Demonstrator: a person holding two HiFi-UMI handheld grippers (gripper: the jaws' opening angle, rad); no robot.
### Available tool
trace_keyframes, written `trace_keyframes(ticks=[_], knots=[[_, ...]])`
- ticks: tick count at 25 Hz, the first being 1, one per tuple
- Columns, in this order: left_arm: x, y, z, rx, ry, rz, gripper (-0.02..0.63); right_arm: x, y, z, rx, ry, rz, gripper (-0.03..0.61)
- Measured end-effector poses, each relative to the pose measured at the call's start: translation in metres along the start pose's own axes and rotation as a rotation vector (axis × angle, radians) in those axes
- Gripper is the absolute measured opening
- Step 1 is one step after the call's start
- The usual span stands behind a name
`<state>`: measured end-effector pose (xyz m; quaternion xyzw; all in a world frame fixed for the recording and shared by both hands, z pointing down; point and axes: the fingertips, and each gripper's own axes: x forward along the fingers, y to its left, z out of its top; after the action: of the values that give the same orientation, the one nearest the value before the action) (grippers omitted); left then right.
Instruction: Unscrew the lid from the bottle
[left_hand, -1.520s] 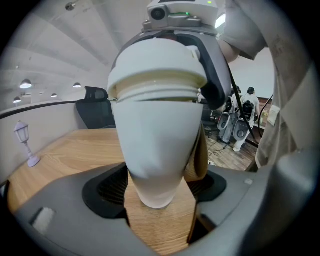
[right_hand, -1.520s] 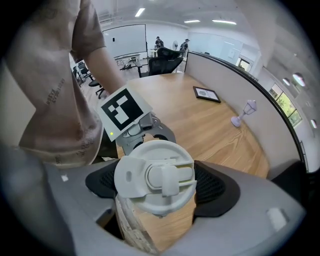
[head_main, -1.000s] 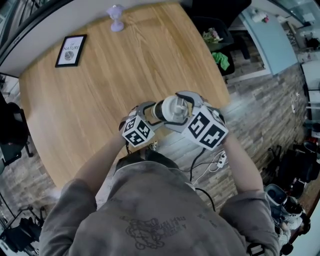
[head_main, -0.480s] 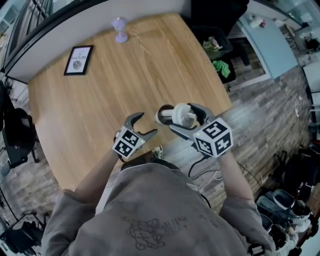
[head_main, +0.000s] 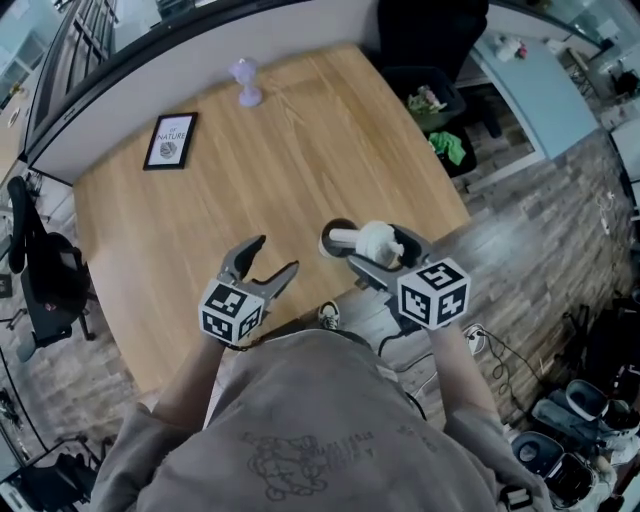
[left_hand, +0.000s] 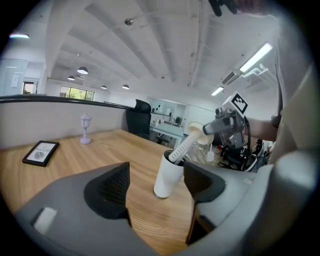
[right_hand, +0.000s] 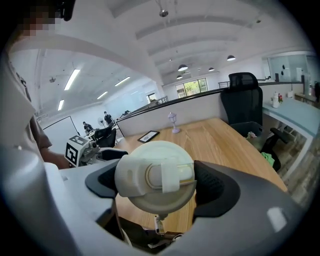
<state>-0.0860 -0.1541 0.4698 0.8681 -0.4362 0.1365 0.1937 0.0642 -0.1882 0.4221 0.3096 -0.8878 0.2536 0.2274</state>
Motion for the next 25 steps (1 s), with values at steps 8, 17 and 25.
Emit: trace_keyframes(ticks=[8,17,25], knots=[[-0.013,-0.009,0.030,0.038,-0.068,0.008,0.288,-0.007,-0.002,-0.005,0.054,-0.061,-0.023,0.440],[-0.008,-0.014,0.030,0.031,-0.062,0.003,0.285,-0.008,-0.006,-0.012,0.080,-0.083,-0.040,0.440],[-0.011,-0.011,0.028,0.024,-0.056,0.022,0.284,-0.003,-0.004,-0.015,0.063,-0.064,-0.042,0.440]])
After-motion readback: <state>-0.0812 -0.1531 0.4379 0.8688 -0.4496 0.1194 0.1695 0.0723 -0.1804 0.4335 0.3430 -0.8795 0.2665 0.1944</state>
